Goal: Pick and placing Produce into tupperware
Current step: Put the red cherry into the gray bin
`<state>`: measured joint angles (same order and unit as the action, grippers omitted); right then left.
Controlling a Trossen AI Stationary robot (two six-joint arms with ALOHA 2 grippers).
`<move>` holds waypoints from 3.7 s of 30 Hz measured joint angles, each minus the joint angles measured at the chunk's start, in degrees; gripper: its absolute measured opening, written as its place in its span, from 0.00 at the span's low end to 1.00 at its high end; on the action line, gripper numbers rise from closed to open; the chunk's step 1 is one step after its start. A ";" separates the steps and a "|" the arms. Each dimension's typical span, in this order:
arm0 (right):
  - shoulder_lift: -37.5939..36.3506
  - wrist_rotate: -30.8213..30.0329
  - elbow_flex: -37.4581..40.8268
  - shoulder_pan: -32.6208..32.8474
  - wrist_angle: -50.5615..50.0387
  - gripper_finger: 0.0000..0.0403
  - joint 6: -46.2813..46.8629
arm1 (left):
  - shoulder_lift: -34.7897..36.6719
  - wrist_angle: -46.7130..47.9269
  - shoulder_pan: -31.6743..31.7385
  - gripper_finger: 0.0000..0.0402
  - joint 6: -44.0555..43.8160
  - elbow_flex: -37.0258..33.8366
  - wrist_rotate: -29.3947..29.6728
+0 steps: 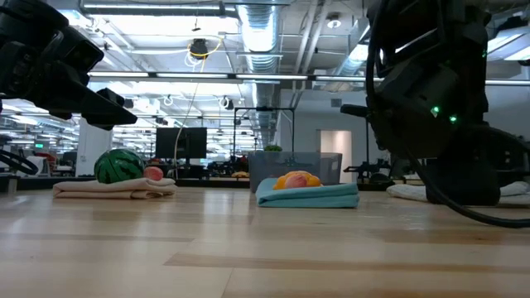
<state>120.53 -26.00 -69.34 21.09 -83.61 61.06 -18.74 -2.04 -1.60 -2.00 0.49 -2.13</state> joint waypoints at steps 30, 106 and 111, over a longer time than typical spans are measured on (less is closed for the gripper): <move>0.00 -1.00 0.21 -0.63 1.92 0.32 -0.02 | 0.00 0.00 -0.01 0.56 -0.55 0.00 -0.02; -15.23 25.27 -24.13 -50.58 37.06 0.03 -47.92 | 0.00 0.17 0.01 0.56 -0.05 -0.02 1.09; -15.23 32.32 -24.13 -52.22 37.83 0.04 -47.59 | 0.00 0.17 -0.01 0.56 -0.33 -0.01 1.08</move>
<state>105.30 6.32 -93.47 -31.13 -45.78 13.46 -18.74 -1.87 -1.61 -2.33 0.48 -1.05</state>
